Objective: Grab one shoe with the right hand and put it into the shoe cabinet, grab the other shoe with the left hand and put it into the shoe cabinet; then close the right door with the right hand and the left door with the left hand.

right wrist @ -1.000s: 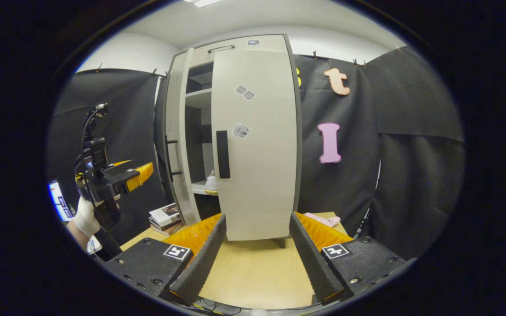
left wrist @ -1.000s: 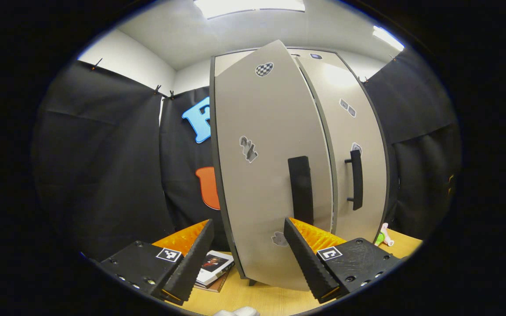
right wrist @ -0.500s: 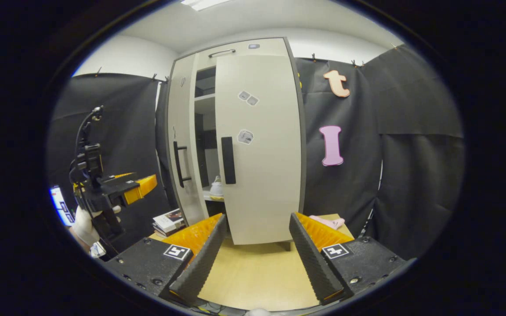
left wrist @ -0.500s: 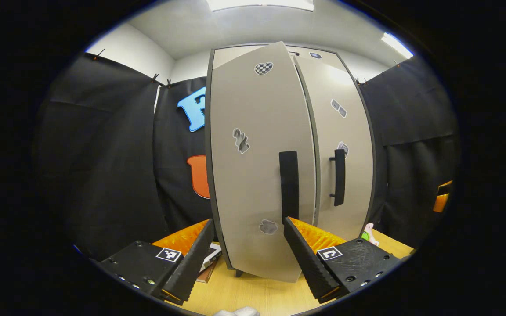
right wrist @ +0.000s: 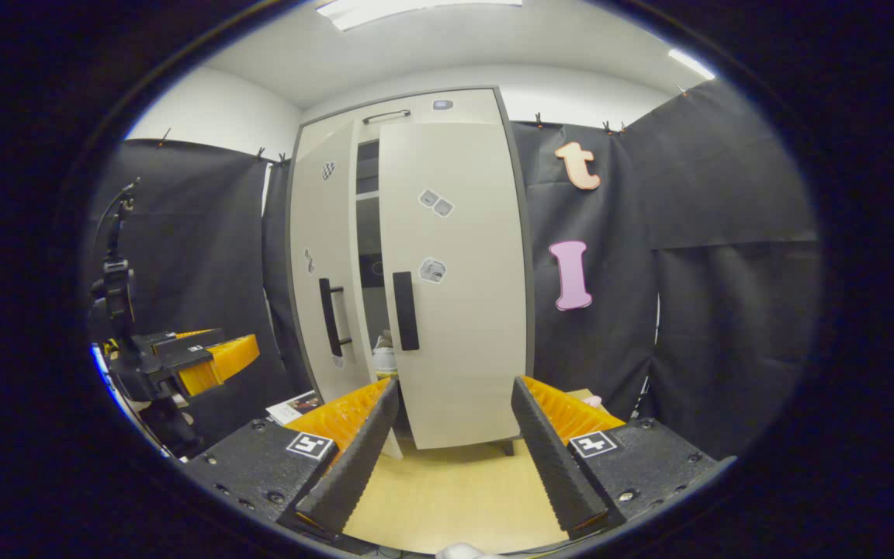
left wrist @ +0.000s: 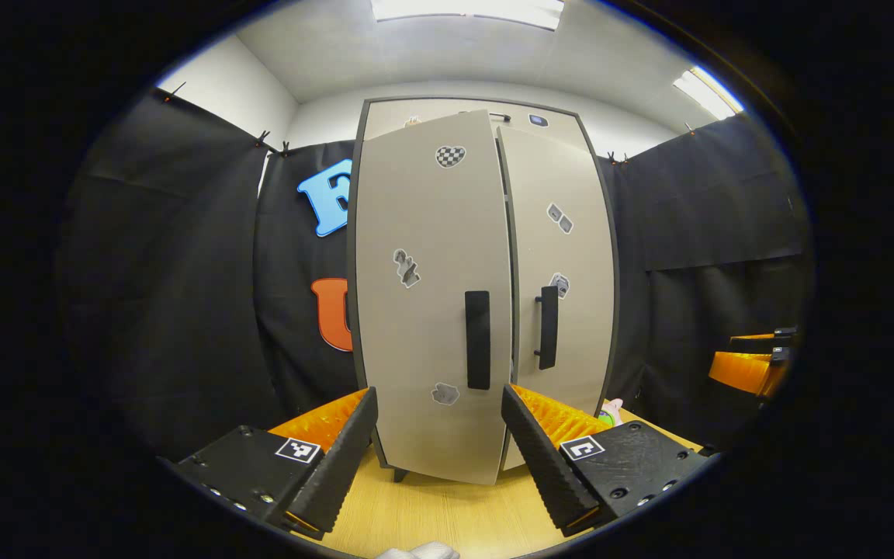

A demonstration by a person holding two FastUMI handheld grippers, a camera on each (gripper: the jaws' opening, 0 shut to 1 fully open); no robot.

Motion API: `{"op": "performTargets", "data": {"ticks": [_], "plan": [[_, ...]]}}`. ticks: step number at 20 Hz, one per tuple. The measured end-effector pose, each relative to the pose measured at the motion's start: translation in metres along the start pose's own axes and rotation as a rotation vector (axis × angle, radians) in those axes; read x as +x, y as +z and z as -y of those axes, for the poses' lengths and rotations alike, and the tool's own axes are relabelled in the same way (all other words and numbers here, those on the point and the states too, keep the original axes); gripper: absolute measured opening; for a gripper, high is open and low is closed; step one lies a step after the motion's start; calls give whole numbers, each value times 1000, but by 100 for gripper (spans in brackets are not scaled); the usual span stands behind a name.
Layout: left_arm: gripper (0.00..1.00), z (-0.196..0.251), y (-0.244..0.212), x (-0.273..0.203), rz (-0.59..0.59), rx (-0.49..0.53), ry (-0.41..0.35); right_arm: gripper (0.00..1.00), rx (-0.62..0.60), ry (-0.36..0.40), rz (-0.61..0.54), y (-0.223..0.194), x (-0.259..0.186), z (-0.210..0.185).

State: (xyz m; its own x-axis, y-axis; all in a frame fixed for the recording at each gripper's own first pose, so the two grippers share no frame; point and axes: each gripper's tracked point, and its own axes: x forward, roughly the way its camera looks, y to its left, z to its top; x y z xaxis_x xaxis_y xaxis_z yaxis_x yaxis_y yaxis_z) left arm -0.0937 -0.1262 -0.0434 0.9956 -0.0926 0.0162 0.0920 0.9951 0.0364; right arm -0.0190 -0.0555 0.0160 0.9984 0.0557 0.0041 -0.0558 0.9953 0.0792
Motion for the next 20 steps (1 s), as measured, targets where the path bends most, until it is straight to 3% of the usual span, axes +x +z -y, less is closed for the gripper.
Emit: {"op": "performTargets", "data": {"ticks": [7,11,20], "plan": [[96,-21,-21,-38,-39,15,27,97,4,-32,18,-3,-10,-11],[100,-25,-22,-43,-35,10,32,94,-4,-32,8,-6,-12,-17],[96,-26,-23,-48,-19,10,26,97,-29,-19,-12,-12,-13,-28]]}}
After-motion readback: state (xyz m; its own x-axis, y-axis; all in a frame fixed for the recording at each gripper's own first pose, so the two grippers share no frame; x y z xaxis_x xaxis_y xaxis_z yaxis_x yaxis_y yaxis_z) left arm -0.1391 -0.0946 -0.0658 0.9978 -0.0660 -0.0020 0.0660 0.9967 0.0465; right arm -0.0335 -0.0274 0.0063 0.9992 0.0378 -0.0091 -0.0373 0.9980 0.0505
